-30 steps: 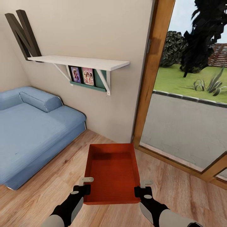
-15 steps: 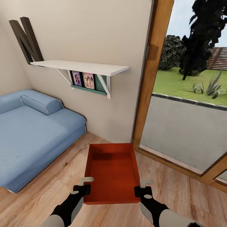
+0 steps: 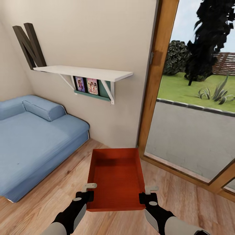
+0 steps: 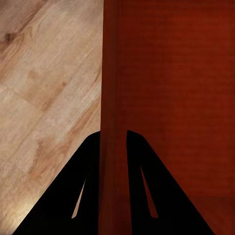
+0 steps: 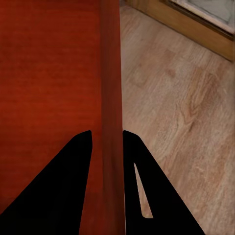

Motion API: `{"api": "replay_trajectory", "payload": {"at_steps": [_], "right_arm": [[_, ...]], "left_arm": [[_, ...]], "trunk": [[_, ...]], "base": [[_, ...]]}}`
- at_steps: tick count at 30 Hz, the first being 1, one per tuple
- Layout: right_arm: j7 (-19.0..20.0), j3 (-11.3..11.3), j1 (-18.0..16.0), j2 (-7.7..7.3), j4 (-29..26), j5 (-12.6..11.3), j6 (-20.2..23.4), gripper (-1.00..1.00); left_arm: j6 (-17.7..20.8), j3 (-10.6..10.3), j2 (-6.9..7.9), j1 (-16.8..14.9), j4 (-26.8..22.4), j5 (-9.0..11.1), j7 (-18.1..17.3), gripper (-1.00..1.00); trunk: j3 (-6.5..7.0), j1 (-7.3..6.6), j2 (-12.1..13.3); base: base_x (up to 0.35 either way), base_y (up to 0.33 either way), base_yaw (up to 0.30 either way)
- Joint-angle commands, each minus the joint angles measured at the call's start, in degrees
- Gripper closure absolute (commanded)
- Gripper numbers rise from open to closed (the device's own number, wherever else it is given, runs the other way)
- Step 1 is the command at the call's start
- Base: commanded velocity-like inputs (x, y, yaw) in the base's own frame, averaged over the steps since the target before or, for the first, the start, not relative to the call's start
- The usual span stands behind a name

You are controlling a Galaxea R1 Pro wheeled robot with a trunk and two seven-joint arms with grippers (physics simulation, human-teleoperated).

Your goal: Move the two storage containers from the living room to the garage. In the garage, place one container on the floor and stack the other container on top of it (either order is fine).

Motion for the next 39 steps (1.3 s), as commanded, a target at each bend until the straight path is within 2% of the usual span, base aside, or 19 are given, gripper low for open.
{"api": "replay_trajectory", "payload": {"at_steps": [1,13,24,39], "right_arm": [[-0.50,0.98,-0.03,-1.39,0.72,-0.44,-0.45,1.00],[-0.41,1.00,-0.03,-1.46,0.72,-0.44,-0.35,1.00],[-0.32,0.99,-0.03,-1.56,0.72,-0.46,-0.29,1.00],[-0.32,0.98,-0.03,-1.56,0.72,-0.37,-0.29,1.00]], "left_arm": [[0.41,0.23,0.05,-0.05,-0.15,-0.05,0.59,1.00],[0.23,0.23,0.05,-0.05,-0.19,-0.05,0.59,1.00],[0.23,0.23,0.05,-0.05,-0.18,-0.05,0.66,1.00],[0.23,0.23,0.12,-0.05,-0.23,-0.05,0.67,1.00]], "trunk": [[0.04,0.00,-0.04],[1.08,0.00,-0.04],[1.16,0.00,-0.04],[1.16,0.00,-0.04]], "base": [[0.000,0.000,0.000],[0.000,0.000,0.000],[0.000,0.000,0.009],[0.000,0.000,0.245]]}}
